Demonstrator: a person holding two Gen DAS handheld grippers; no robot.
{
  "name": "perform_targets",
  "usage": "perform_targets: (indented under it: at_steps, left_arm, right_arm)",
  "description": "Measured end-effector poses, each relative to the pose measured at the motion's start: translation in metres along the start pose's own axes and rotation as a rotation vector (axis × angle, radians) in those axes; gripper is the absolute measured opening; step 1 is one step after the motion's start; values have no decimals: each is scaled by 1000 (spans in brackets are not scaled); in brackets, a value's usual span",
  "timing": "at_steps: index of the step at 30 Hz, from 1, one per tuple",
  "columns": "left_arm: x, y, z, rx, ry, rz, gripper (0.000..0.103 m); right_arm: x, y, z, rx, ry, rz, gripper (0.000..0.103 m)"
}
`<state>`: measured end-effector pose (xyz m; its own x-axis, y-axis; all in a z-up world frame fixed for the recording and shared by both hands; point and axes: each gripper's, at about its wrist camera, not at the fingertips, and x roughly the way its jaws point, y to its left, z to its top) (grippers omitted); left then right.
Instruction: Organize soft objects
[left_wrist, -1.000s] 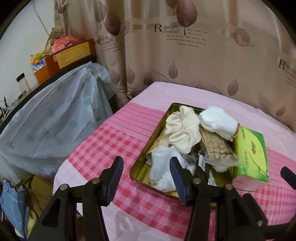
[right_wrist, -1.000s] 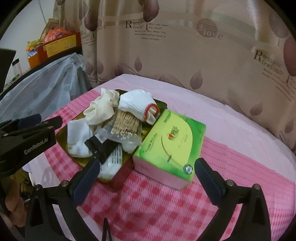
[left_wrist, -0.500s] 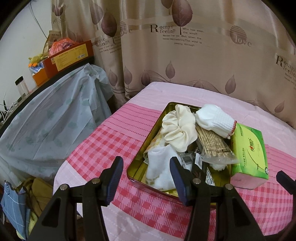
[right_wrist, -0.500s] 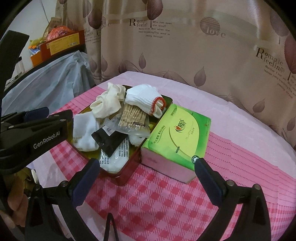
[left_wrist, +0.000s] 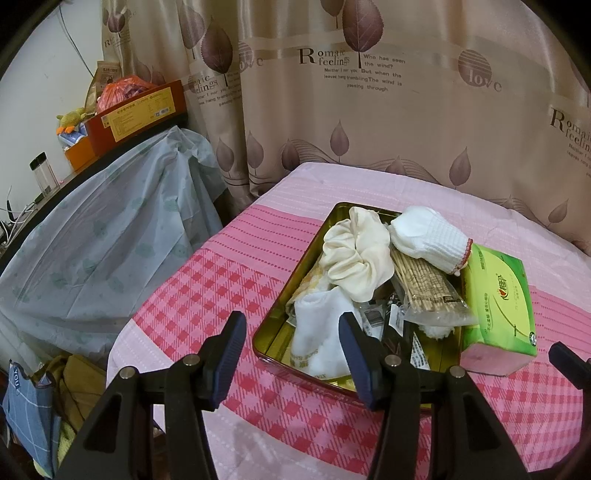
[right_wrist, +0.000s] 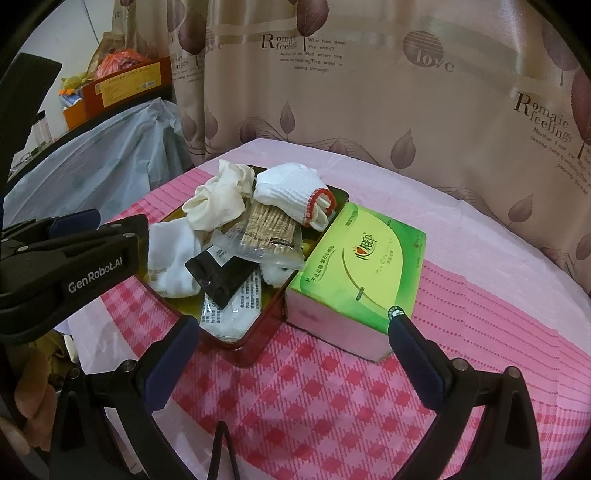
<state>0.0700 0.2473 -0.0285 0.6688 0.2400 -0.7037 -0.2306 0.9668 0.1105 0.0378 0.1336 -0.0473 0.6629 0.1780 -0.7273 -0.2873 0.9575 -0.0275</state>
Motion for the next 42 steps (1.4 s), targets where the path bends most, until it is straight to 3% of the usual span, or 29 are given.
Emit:
perform_targets:
  at_steps: [42]
  left_arm:
    - [-1, 0, -1, 4, 1, 0, 53]
  right_arm:
    - [0, 3, -1, -6, 11, 3, 101]
